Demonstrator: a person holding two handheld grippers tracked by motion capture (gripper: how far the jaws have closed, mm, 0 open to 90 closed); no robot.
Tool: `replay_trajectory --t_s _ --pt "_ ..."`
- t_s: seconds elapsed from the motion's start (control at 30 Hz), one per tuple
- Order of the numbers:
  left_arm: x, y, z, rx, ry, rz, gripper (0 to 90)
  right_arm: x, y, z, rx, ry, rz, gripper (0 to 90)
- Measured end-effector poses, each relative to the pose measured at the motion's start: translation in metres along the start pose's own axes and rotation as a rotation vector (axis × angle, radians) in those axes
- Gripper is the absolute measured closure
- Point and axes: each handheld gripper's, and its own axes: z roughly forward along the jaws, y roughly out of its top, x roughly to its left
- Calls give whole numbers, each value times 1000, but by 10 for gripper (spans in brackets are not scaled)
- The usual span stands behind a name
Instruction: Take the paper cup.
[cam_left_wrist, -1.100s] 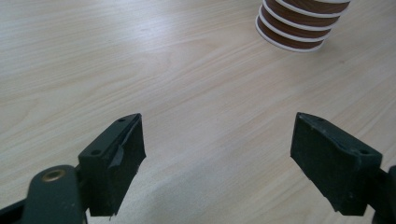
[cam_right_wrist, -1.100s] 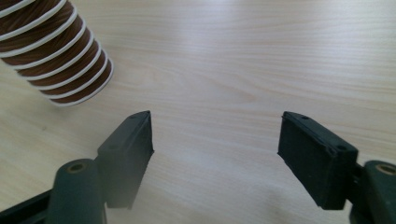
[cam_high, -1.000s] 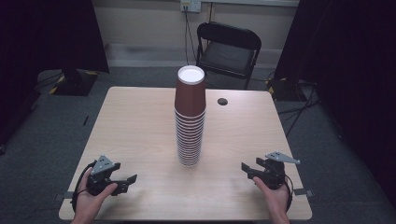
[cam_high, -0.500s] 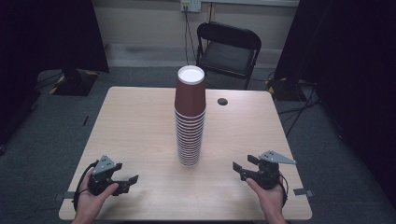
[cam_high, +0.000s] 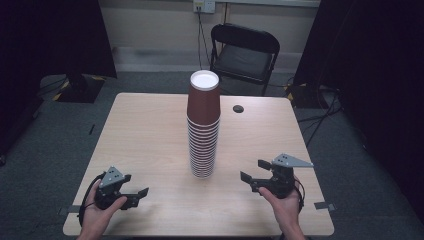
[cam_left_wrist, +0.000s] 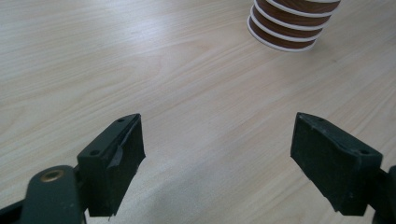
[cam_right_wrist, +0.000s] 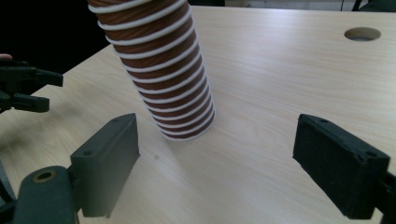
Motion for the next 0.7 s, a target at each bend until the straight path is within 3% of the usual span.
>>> replay_trajectory --t_s 0.17,0.27,0.57,0.67,0.7 --pt "1 0 -1 -5 16 -2 166 5 14 2 -27 29 -8 143" --pt "1 0 0 1 14 -7 166 10 24 2 -51 37 -37 149" --pt "-4 0 2 6 -19 25 164 22 53 4 -123 77 -65 150" --pt "-4 0 2 6 -19 26 164 26 60 3 -151 84 -89 214" --pt "-4 0 2 5 -20 22 164 27 62 3 -158 90 -91 196"
